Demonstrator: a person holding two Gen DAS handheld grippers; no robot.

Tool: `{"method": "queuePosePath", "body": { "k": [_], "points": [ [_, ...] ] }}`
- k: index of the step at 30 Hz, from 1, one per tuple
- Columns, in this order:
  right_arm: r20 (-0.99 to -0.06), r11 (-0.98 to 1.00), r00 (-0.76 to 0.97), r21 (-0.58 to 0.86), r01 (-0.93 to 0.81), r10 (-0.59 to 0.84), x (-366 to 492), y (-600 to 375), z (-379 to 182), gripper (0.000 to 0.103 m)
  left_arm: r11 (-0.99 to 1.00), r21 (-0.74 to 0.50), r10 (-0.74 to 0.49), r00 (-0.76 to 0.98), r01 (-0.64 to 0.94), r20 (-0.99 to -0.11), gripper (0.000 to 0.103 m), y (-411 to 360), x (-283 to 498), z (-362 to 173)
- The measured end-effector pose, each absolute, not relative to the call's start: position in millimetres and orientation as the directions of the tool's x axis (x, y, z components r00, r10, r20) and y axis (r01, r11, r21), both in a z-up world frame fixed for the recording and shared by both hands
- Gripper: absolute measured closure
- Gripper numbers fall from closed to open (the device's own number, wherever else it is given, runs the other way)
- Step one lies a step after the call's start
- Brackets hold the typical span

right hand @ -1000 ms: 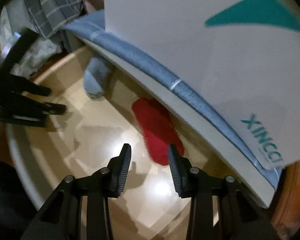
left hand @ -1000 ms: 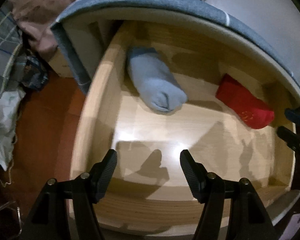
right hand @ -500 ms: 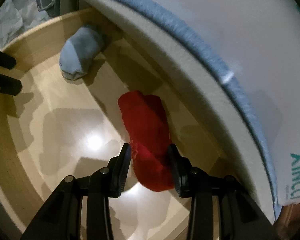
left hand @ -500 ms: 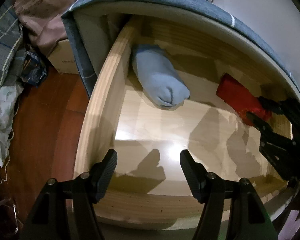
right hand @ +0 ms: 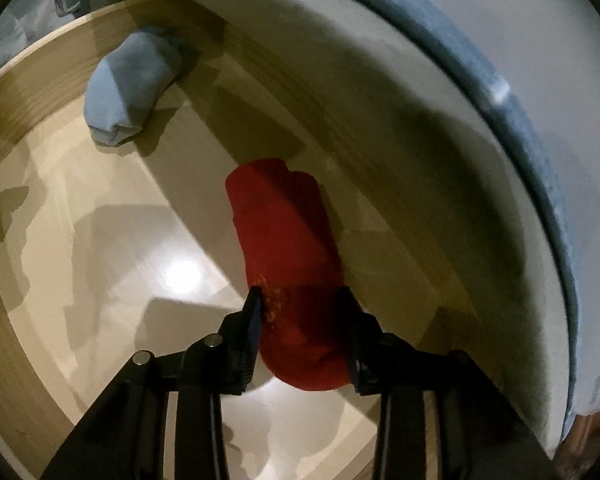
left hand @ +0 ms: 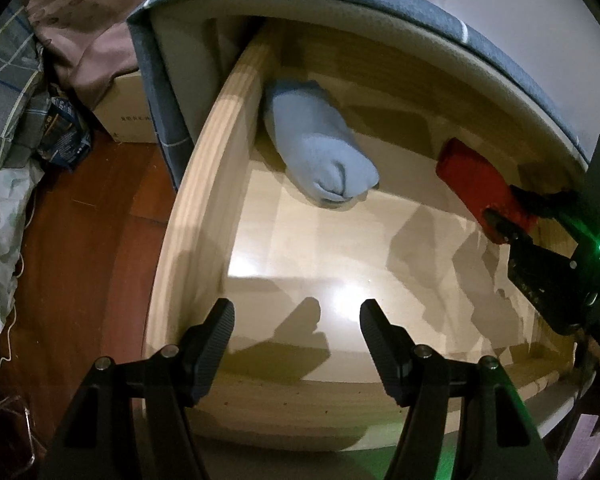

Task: Take underwear out of drawer
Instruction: 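Close the right tool on the red underwear and lift it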

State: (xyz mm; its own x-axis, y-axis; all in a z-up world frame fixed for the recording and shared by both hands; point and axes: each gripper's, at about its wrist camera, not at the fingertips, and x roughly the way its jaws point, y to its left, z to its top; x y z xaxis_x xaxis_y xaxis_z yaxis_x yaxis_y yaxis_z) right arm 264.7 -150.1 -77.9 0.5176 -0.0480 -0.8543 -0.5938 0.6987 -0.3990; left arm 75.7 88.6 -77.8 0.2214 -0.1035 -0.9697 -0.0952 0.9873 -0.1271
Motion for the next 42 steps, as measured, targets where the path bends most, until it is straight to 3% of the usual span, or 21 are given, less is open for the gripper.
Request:
{"method": "queuePosePath", "body": {
  "k": [21,35,42],
  "points": [
    [-0.958,0.777,0.274,-0.232,-0.585,-0.080,254.8,-188.8,-82.0,0.072,0.991,-0.114,-0.095,0.219,-0.076,-0.971,0.036,86.3,75.8,-82.0],
    [-0.990,0.885,0.107,-0.133,-0.445,-0.095,230.1,-234.0,-96.3,0.072,0.994,-0.106,-0.098,0.227,-0.025,-0.969,0.036,83.1,74.2,-81.2],
    [-0.996,0.933,0.014,-0.087,-0.349,-0.087,217.1,-249.8,-108.3,0.072,0.991,-0.098,-0.121,0.286,0.094,-0.951,0.036,83.7,75.4,-67.4]
  ]
}}
